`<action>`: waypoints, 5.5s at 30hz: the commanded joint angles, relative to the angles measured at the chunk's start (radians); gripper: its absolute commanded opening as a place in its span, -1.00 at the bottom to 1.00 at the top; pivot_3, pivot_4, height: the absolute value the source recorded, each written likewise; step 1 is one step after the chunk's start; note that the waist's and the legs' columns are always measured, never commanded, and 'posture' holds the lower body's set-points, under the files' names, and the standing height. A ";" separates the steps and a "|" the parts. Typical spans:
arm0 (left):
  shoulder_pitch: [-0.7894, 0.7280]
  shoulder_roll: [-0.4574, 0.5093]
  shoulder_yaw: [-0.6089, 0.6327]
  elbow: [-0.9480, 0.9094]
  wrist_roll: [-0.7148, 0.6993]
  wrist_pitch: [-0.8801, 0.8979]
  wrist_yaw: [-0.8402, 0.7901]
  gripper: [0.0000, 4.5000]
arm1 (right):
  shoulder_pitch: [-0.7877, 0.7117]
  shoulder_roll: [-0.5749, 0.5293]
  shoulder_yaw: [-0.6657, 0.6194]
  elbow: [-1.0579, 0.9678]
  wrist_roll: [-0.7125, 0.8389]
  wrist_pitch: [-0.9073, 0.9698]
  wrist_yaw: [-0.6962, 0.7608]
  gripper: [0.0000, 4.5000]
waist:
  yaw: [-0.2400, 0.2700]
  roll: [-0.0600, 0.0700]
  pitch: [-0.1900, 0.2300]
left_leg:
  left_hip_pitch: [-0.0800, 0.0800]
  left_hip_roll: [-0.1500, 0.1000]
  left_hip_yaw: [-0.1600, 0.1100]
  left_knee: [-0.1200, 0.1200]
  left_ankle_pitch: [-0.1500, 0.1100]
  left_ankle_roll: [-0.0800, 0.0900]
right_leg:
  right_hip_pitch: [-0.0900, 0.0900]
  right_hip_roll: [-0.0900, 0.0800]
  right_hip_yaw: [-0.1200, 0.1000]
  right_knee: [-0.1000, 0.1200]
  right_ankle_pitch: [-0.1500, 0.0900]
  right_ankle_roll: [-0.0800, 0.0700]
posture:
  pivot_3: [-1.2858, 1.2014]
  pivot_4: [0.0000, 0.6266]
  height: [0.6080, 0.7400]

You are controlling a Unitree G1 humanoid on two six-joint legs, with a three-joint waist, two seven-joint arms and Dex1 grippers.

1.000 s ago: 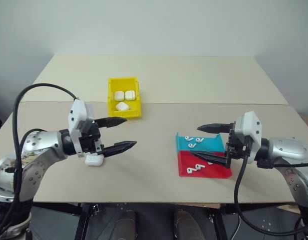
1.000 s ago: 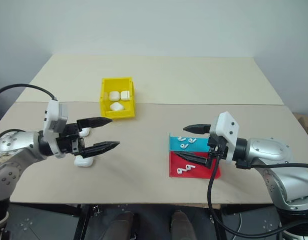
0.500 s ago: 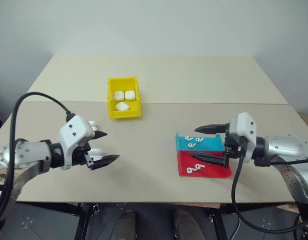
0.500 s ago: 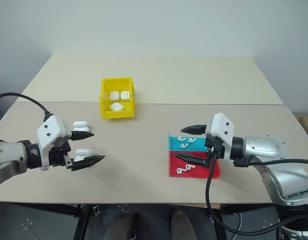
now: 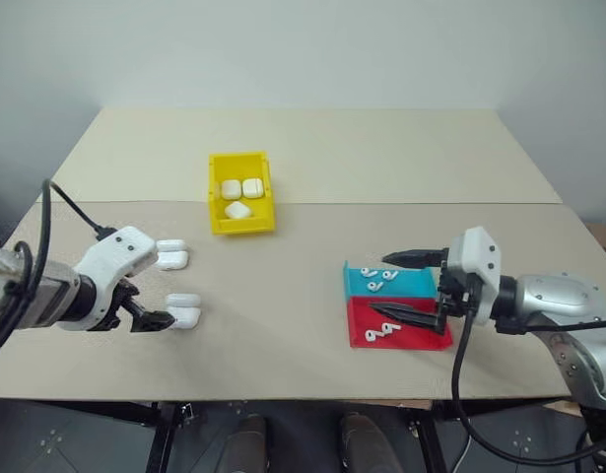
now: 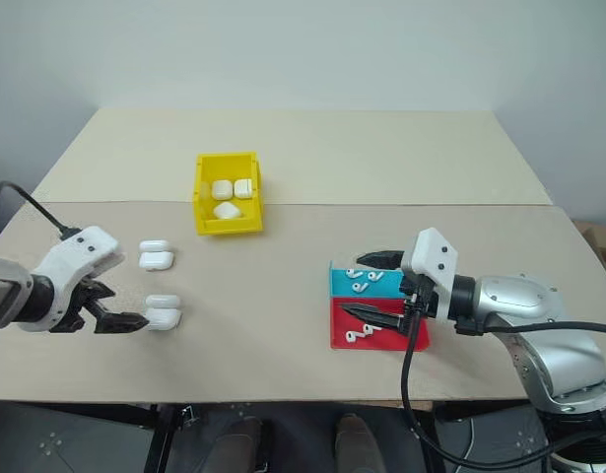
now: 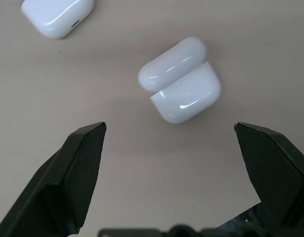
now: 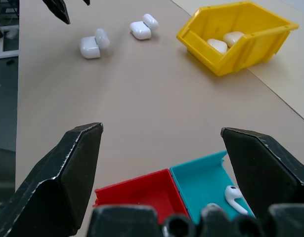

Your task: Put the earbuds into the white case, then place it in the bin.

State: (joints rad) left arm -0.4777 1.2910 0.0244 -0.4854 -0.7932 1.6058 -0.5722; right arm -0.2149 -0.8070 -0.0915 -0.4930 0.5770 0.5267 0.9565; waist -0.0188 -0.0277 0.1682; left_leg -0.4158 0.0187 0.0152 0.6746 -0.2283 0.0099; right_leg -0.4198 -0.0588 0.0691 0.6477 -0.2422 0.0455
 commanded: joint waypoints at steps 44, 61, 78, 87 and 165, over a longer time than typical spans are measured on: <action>0.146 -0.450 -0.087 0.144 -1.179 -0.579 1.859 1.00 | -0.041 -0.217 -0.149 -0.066 0.251 0.237 0.053 0.98 | 0.030 -0.002 -0.001 | 0.002 -0.002 -0.006 0.001 0.000 -0.001 | 0.003 -0.004 0.000 -0.001 0.001 -0.001 | 0.03 -0.52 1.00; 0.087 -0.380 -0.068 0.179 -1.179 -0.490 1.870 0.27 | -0.053 -0.166 -0.127 -0.065 0.231 0.212 0.005 1.00 | 0.029 -0.002 -0.001 | 0.011 -0.002 -0.002 0.000 0.000 -0.001 | 0.015 -0.003 -0.002 -0.005 0.001 -0.001 | 0.03 -0.52 1.00; 0.043 -0.422 0.143 0.064 -0.492 -0.973 0.745 0.27 | -0.067 -0.001 -0.046 -0.024 0.071 0.036 -0.046 1.00 | 0.032 -0.003 -0.001 | 0.011 -0.002 0.003 -0.009 0.003 -0.007 | 0.014 -0.002 -0.003 -0.009 0.000 -0.002 | 0.03 -0.52 1.00; -0.151 -0.618 -0.028 0.388 -0.112 -1.294 -0.152 0.27 | -0.054 0.027 -0.034 -0.049 0.014 -0.012 -0.067 1.00 | 0.029 -0.003 -0.001 | 0.009 -0.002 0.003 -0.008 0.003 -0.005 | 0.014 -0.002 -0.003 -0.012 0.001 -0.001 | 0.03 -0.52 1.00; -0.151 -0.401 -0.450 0.445 0.880 -1.300 -0.884 0.99 | 0.048 -0.163 -0.007 -0.172 -0.034 0.068 -0.027 1.00 | 0.012 -0.002 -0.001 | 0.007 0.000 0.000 0.000 -0.001 0.001 | 0.014 -0.001 -0.003 -0.006 -0.002 0.001 | 0.03 -0.52 1.00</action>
State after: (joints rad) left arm -0.6119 0.8946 -0.4292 -0.0382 0.0777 0.3097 -1.4622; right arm -0.1668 -0.9666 -0.0625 -0.6390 0.5350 0.5971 0.9353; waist -0.0067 -0.0300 0.1668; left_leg -0.4084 0.0187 0.0157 0.6750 -0.2291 0.0109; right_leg -0.4063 -0.0594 0.0662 0.6420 -0.2441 0.0467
